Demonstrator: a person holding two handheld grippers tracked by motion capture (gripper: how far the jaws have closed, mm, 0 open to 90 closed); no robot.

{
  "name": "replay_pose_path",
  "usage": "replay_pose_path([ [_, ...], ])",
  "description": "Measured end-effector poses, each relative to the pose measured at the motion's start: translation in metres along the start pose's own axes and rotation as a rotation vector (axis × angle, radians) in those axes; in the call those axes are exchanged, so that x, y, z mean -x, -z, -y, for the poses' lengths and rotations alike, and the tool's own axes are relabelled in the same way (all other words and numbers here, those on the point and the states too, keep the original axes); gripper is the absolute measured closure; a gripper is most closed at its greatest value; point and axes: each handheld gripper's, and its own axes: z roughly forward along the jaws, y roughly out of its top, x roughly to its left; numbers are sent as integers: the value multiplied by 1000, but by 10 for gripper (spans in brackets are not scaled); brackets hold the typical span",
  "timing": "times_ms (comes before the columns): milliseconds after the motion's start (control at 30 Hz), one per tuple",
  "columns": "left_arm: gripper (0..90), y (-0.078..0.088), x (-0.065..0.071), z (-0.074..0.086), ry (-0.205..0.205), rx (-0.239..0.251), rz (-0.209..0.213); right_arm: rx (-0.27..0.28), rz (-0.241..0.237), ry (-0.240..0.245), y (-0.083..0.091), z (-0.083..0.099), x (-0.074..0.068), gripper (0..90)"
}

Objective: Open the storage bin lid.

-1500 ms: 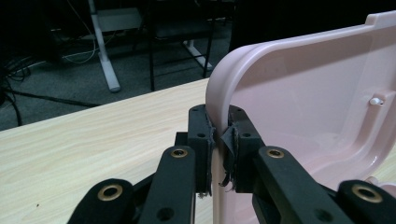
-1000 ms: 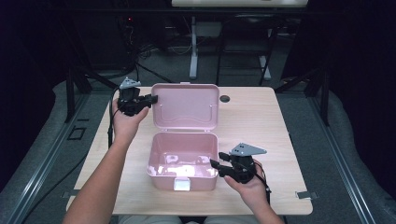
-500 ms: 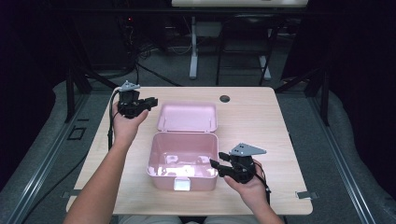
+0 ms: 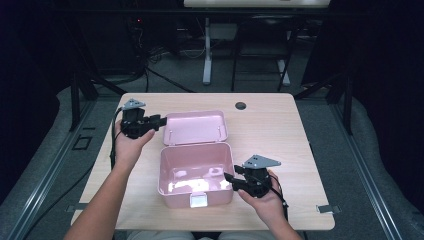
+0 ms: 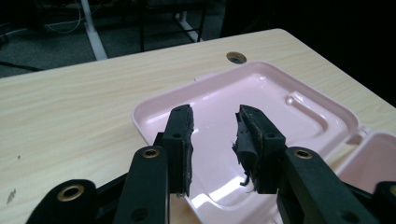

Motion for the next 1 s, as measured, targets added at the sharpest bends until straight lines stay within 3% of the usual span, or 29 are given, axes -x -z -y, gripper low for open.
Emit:
replay_pose_path([
  [100, 628, 7, 4, 10, -18, -11, 4, -1, 0, -1, 0, 0, 0, 542],
  [333, 600, 22, 8, 34, -10, -22, 19, -1, 0, -2, 1, -1, 0, 540],
  [567, 601, 27, 14, 57, 5, -61, 35, 4, -2, -2, 1, -1, 0, 541],
  [733, 602, 27, 21, 66, 12, -93, 36, 9, -3, -6, 2, -2, 0, 542],
  [1000, 642, 22, 29, 74, -8, -131, 46, 17, -3, -1, 3, -2, 0, 542],
])
